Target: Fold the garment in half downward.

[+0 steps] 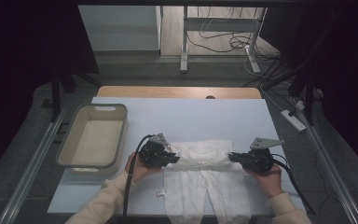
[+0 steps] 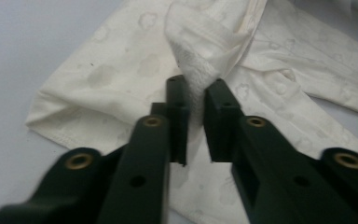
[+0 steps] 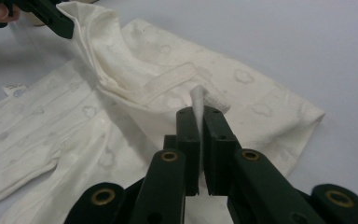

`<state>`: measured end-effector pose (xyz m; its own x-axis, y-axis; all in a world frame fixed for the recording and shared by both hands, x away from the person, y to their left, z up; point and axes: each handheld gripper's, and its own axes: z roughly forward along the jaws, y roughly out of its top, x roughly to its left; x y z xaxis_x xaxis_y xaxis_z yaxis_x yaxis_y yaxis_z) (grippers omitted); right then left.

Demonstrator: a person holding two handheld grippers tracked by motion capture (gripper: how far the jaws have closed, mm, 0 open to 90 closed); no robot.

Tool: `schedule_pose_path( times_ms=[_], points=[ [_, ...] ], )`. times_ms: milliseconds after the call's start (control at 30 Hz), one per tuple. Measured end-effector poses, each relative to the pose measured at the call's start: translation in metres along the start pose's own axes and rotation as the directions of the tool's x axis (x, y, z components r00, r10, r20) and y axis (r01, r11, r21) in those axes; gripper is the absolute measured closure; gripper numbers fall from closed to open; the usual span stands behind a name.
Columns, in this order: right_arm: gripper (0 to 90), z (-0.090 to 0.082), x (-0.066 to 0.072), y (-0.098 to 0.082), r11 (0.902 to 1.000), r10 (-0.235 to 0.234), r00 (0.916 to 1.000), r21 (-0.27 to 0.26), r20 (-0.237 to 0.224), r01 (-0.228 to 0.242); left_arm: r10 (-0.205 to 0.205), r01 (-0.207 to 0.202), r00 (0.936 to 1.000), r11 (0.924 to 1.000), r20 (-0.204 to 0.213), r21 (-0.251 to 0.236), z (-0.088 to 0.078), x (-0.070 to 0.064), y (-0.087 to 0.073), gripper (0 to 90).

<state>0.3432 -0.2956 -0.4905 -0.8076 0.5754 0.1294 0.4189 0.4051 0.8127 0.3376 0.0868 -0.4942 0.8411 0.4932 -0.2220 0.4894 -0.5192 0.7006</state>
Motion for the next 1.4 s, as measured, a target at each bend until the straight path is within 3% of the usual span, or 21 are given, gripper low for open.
schedule_pose_path(
  times_ms=[133,300,533,700,833,1033,1233,1400],
  points=[
    [65.3,-0.005,0.001,-0.002,0.9994,0.014,0.9999,-0.032,0.001,-0.014,-0.028,0.027,0.9993,0.9992,-0.027,-0.031,-0.005,0.003,0.001,48.5],
    [53.8,-0.013,-0.005,0.004,0.9940,0.058,0.9980,-0.094,0.026,-0.055,-0.053,0.049,0.9965,0.9968,-0.065,-0.063,-0.010,0.008,0.004,39.9],
    [47.8,-0.003,-0.012,0.011,0.9983,0.046,0.9944,-0.039,0.095,-0.043,-0.105,0.098,0.9874,0.9930,-0.118,-0.066,-0.005,0.019,0.010,37.5],
    [45.4,0.007,-0.022,0.022,0.9987,0.052,0.9926,-0.002,0.110,-0.052,-0.132,0.124,0.9812,0.9902,-0.141,-0.064,-0.005,0.030,0.016,34.1],
    [44.9,0.015,-0.026,0.035,0.9992,0.040,0.9928,0.003,0.113,-0.040,-0.131,0.118,0.9784,0.9891,-0.160,-0.087,-0.013,0.035,0.026,34.2],
    [44.8,0.025,-0.036,0.049,0.9988,0.049,0.9897,-0.003,0.134,-0.049,-0.168,0.154,0.9714,0.9836,-0.167,-0.093,-0.008,0.049,0.035,34.2],
    [44.4,0.035,-0.043,0.052,0.9983,0.058,0.9875,0.002,0.147,-0.059,-0.150,0.141,0.9728,0.9882,-0.177,-0.060,0.002,0.051,0.036,33.3],
    [43.6,0.039,-0.042,0.048,0.9979,0.031,0.9871,0.052,0.157,-0.039,-0.168,0.164,0.9701,0.9858,-0.176,-0.037,0.008,0.055,0.034,33.0]
  ],
)
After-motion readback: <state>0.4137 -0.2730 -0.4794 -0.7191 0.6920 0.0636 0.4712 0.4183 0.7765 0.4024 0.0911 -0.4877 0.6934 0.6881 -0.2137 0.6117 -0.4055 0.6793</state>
